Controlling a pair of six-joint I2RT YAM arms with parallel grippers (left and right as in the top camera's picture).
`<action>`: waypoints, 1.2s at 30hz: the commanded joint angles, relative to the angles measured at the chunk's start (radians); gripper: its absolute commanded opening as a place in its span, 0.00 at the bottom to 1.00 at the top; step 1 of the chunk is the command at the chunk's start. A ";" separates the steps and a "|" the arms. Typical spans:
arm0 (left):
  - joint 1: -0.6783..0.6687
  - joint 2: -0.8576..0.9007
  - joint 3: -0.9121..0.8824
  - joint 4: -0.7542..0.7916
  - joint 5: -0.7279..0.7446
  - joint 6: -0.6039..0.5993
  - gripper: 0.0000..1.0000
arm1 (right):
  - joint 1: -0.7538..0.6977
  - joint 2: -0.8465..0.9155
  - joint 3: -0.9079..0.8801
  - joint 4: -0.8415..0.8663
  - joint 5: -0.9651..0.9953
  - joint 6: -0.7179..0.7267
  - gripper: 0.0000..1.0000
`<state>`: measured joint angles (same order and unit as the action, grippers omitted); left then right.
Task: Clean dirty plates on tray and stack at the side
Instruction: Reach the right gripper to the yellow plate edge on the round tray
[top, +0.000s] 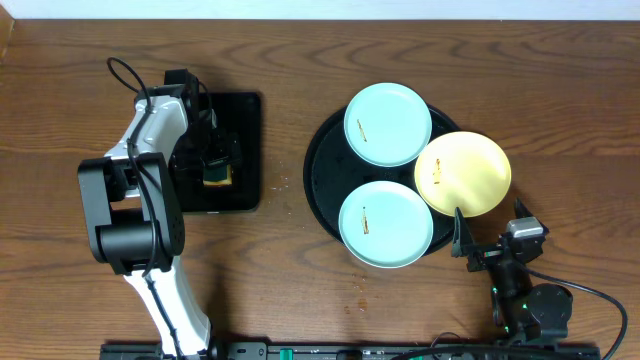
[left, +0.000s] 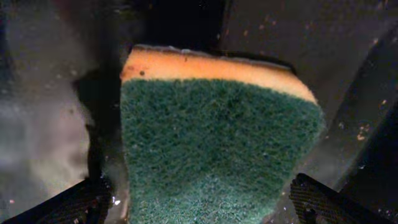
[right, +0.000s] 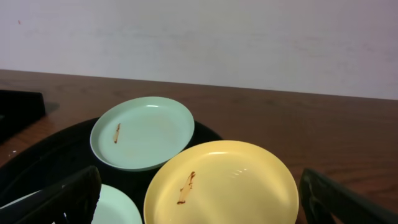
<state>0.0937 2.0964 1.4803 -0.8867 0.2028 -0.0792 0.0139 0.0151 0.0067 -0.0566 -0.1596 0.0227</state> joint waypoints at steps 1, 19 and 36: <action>-0.002 -0.019 -0.010 0.003 -0.005 -0.013 0.93 | -0.008 -0.004 -0.001 -0.004 0.003 0.014 0.99; 0.000 -0.019 -0.010 0.009 -0.006 -0.012 0.93 | -0.007 0.496 0.783 -0.770 -0.100 0.056 0.99; 0.000 -0.019 -0.010 0.006 -0.006 -0.012 0.93 | 0.083 1.266 1.175 -1.244 -0.323 0.114 0.34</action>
<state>0.0937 2.0964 1.4796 -0.8825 0.2028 -0.0826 0.0452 1.2640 1.2442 -1.3216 -0.4564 0.1017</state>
